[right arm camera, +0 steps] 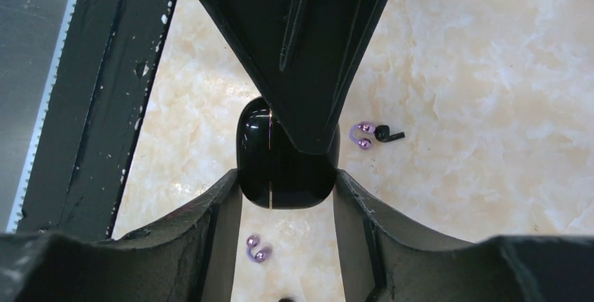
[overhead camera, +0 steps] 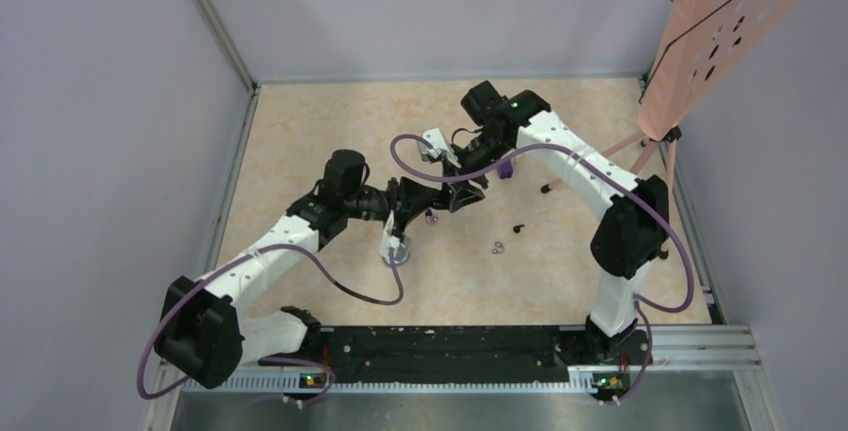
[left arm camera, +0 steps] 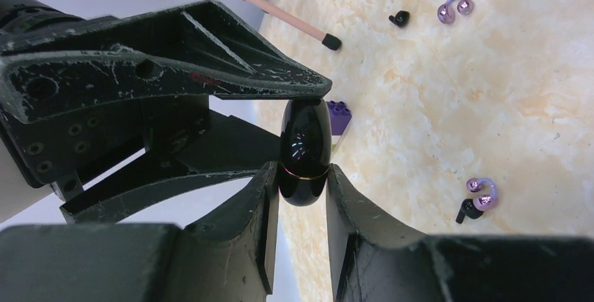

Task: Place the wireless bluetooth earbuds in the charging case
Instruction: Pick up the charging case at the center of the board.

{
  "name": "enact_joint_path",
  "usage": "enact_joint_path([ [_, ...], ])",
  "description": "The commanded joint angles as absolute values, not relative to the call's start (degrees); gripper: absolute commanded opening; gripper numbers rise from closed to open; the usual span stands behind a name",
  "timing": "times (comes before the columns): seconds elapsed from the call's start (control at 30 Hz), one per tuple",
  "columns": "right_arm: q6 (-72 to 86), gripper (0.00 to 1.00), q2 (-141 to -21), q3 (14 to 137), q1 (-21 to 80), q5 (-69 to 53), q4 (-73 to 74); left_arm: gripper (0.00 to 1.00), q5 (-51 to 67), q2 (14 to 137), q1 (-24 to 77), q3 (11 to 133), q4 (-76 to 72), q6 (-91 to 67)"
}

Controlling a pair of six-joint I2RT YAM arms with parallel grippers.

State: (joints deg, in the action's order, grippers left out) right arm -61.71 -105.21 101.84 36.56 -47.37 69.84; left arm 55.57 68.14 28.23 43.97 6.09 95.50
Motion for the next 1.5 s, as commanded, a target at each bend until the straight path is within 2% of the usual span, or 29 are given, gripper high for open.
enact_joint_path([
  [0.0, -60.5, 0.51, -105.9, 107.2, 37.0, -49.4, 68.0, 0.00, 55.1, 67.0, 28.7, 44.4, 6.7, 92.5],
  [0.07, -58.5, 0.61, -105.9, 108.1, 36.7, -49.3, 66.5, 0.00, 54.6, 66.7, 28.7, 44.0, 7.2, 90.0],
  [0.17, -56.0, 0.84, -105.8, 108.7, 36.4, -49.0, 64.9, 0.00, 54.3, 66.2, 28.7, 42.1, 5.5, 87.6],
  [0.4, -49.8, 0.99, -104.4, 110.5, 34.7, -47.6, 62.2, 0.00, 51.5, 64.6, 28.7, 38.2, -3.2, 71.9],
  [0.57, -43.6, 0.99, -102.6, 110.4, 33.7, -45.9, 57.8, 0.00, 47.4, 61.9, 28.7, 33.8, -10.5, 57.1],
  [0.73, -37.4, 0.96, -100.2, 108.5, 33.6, -42.7, 51.1, 0.00, 44.2, 59.9, 28.7, 33.3, -10.5, 45.0],
  [0.87, -36.5, 0.85, -98.9, 108.0, 33.6, -40.1, 48.5, 0.00, 40.5, 58.6, 28.6, 36.8, -4.7, 38.4],
  [1.0, -37.6, 0.71, -97.8, 107.2, 33.6, -40.2, 48.4, 0.00, 42.5, 57.4, 28.0, 41.2, 2.7, 35.5],
  [1.1, -41.3, 0.64, -95.4, 104.0, 33.9, -42.3, 48.4, 0.00, 44.9, 58.6, 27.8, 44.4, 6.8, 32.9],
  [1.27, -47.0, 0.64, -91.2, 97.2, 35.2, -42.8, 47.0, 0.00, 45.9, 61.3, 27.2, 47.9, 8.3, 26.1],
  [1.47, -48.8, 0.67, -89.7, 93.1, 36.2, -44.3, 47.0, 0.00, 45.4, 62.4, 26.1, 47.1, 1.5, 18.9],
])
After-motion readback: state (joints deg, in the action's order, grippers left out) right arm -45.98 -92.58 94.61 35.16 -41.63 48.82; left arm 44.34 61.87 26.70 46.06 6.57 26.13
